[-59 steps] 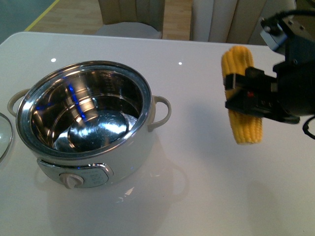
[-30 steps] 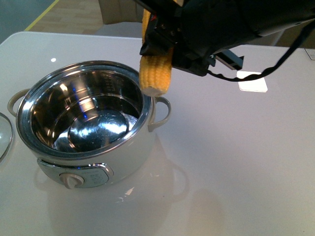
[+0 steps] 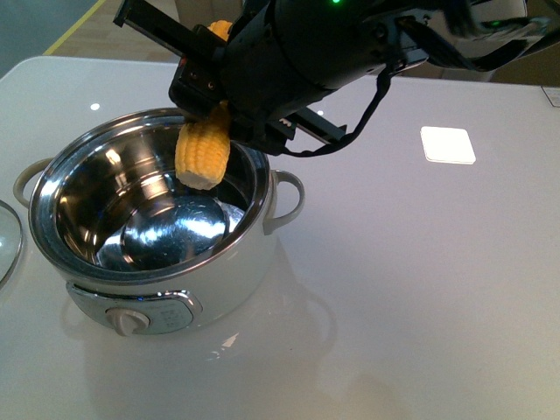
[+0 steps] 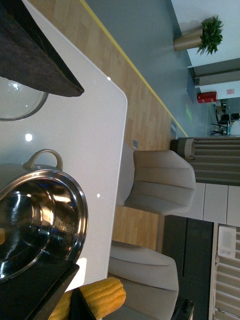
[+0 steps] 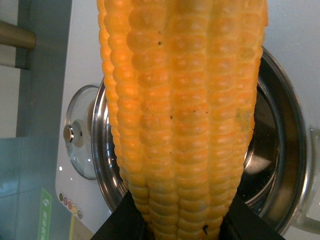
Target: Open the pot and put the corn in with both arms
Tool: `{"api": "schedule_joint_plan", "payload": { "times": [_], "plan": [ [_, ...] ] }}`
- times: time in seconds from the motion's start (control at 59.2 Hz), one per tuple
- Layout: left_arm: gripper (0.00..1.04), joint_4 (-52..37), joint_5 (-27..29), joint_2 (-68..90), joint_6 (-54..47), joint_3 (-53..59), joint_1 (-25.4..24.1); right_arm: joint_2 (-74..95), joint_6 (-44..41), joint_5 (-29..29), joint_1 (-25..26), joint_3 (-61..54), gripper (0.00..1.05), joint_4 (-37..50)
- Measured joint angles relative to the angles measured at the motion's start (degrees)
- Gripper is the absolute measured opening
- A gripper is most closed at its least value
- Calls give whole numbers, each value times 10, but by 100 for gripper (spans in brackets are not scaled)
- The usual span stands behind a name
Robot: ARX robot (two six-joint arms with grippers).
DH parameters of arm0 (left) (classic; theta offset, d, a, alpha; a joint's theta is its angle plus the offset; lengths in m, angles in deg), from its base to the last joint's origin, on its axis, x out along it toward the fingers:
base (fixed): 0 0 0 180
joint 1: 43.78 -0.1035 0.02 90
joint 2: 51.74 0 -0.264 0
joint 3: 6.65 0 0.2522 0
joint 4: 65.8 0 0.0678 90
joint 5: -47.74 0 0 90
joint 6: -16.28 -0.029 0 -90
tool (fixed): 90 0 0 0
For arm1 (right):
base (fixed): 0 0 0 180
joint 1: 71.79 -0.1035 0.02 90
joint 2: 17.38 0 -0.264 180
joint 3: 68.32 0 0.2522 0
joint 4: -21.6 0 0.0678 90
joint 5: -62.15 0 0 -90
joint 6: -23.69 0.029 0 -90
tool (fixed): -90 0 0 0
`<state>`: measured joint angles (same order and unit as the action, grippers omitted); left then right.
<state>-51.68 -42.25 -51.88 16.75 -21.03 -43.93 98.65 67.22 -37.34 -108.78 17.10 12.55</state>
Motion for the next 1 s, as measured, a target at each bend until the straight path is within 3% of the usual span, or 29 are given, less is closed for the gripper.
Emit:
{"api": "schedule_joint_plan", "payload": {
  "times": [0.879,0.997],
  "plan": [
    [98,0,0,0,0,0,0,93,51,5,-32,69,20,-65],
    [98,0,0,0,0,0,0,96,52,9,-34,69,38,-71]
  ]
}}
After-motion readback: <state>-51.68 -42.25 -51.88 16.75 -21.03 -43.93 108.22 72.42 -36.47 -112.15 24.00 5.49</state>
